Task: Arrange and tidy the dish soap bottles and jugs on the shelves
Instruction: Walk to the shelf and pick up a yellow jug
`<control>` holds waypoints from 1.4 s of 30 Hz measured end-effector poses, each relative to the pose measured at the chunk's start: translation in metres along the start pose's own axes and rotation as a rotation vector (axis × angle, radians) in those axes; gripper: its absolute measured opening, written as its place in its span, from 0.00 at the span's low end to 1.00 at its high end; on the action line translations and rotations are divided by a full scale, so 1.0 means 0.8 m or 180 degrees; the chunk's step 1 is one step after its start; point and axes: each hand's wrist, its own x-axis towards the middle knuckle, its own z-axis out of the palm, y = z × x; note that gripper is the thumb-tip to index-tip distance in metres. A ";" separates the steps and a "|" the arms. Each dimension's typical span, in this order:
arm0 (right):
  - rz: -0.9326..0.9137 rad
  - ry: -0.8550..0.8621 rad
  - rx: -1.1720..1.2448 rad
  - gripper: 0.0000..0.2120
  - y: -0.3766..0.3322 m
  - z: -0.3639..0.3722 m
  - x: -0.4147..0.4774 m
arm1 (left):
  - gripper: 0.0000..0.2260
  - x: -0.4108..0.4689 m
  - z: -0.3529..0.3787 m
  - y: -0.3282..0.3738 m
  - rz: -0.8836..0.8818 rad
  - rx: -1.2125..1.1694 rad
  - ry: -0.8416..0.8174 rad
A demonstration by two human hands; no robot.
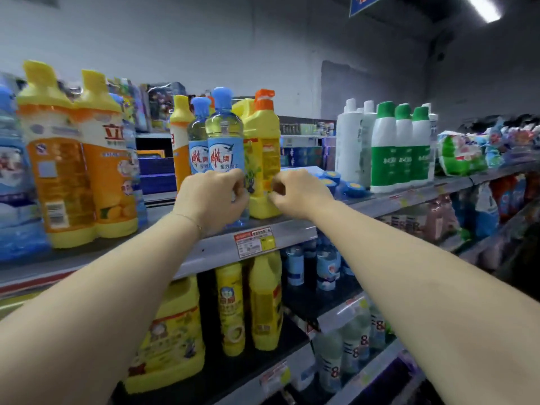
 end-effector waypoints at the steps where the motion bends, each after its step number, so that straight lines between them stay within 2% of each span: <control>1: -0.0119 0.0165 -0.0004 0.12 0.005 0.003 0.009 | 0.08 0.001 0.003 0.000 -0.0015 0.0033 0.0073; 4: -0.0489 0.0652 0.0067 0.17 0.022 0.009 0.028 | 0.16 0.002 0.010 0.000 -0.0055 0.0012 0.0276; 7: -0.0786 0.0833 0.0375 0.22 0.035 0.016 0.041 | 0.16 0.005 0.012 0.005 -0.0312 0.0191 0.0430; 11: -0.0966 0.0840 0.1184 0.24 0.049 0.023 0.049 | 0.17 0.008 0.011 0.016 -0.1148 0.0410 0.0503; 14: -0.0939 0.0692 0.1759 0.21 0.058 0.035 0.048 | 0.25 0.009 0.011 0.028 -0.1902 -0.0265 0.0223; 17: -0.0641 0.0316 0.2300 0.30 0.060 0.044 0.047 | 0.26 0.015 0.013 0.035 -0.2321 -0.0723 -0.0068; 20: -0.0404 -0.0061 0.2273 0.38 0.053 0.048 0.047 | 0.27 0.021 0.023 0.044 -0.2607 -0.1050 -0.0196; 22: -0.0275 -0.0140 0.2173 0.40 0.047 0.052 0.047 | 0.26 0.020 0.030 0.050 -0.2697 -0.1075 -0.0065; 27: 0.0021 -0.0264 0.2450 0.37 0.036 0.053 0.047 | 0.26 0.008 0.040 0.052 -0.2850 -0.1111 0.0168; 31: 0.0582 -0.0319 0.2812 0.39 0.025 0.048 0.054 | 0.27 0.007 0.042 0.051 -0.2870 -0.0962 0.0192; 33: 0.0735 -0.0157 0.3115 0.38 0.018 0.048 0.059 | 0.27 0.007 0.044 0.049 -0.2889 -0.0877 0.0191; 37: 0.0662 0.0231 0.3440 0.35 0.006 0.048 0.067 | 0.28 0.009 0.046 0.051 -0.2883 -0.0606 0.0183; 42: 0.0658 0.0473 0.3553 0.26 0.002 0.053 0.064 | 0.43 0.003 0.046 0.056 -0.2627 -0.0386 0.0426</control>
